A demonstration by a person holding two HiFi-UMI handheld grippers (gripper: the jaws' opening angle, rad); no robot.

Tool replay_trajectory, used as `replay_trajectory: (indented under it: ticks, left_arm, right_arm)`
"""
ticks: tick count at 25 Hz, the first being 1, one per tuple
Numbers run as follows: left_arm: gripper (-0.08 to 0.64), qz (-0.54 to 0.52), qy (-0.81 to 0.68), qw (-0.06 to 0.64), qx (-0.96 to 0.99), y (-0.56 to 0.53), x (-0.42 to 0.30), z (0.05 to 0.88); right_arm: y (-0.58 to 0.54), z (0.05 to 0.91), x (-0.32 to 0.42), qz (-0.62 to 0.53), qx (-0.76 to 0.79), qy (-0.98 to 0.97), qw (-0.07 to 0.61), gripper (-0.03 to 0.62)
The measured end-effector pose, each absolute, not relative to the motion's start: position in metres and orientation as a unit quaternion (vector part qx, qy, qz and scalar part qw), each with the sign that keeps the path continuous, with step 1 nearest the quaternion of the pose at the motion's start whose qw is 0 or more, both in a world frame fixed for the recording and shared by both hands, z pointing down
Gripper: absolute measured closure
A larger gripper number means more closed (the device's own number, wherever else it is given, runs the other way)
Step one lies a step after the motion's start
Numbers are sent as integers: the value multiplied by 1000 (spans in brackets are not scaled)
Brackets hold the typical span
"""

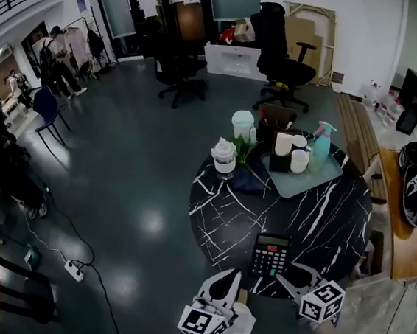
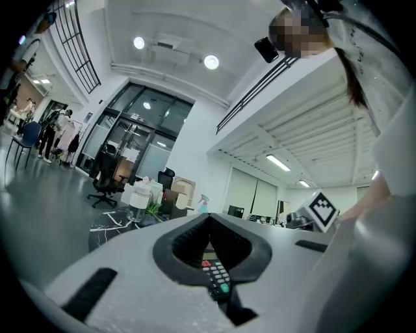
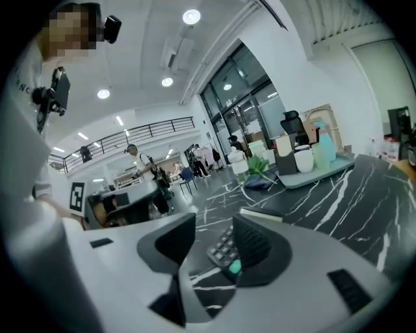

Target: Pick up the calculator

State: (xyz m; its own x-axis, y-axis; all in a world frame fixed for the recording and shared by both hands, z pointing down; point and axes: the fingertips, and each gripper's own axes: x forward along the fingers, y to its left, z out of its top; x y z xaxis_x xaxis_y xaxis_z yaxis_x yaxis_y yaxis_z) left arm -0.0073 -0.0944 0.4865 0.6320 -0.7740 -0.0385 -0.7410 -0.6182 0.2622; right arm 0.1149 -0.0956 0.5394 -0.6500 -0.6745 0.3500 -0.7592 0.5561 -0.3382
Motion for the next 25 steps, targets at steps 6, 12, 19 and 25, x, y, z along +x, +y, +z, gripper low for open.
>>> replay_trajectory:
  ticks: [6,12,19,25]
  left_arm:
    - [552,-66,-439,133,886,-114,-16,508]
    - [552,-60,-443,135,884,-139,-21,529]
    - [552,-51,-444,117,887,-171,-15,542]
    - [552,-46,-445,103,888,-198,-7,556]
  right_arm:
    - [-166,590,156,277,388,-862,175,383]
    - [-198,628,156,375,347,-840,183,383]
    - [-211,639,152,440,324,-821,166,383]
    - [-208,643,146,467,286,-816,185,385]
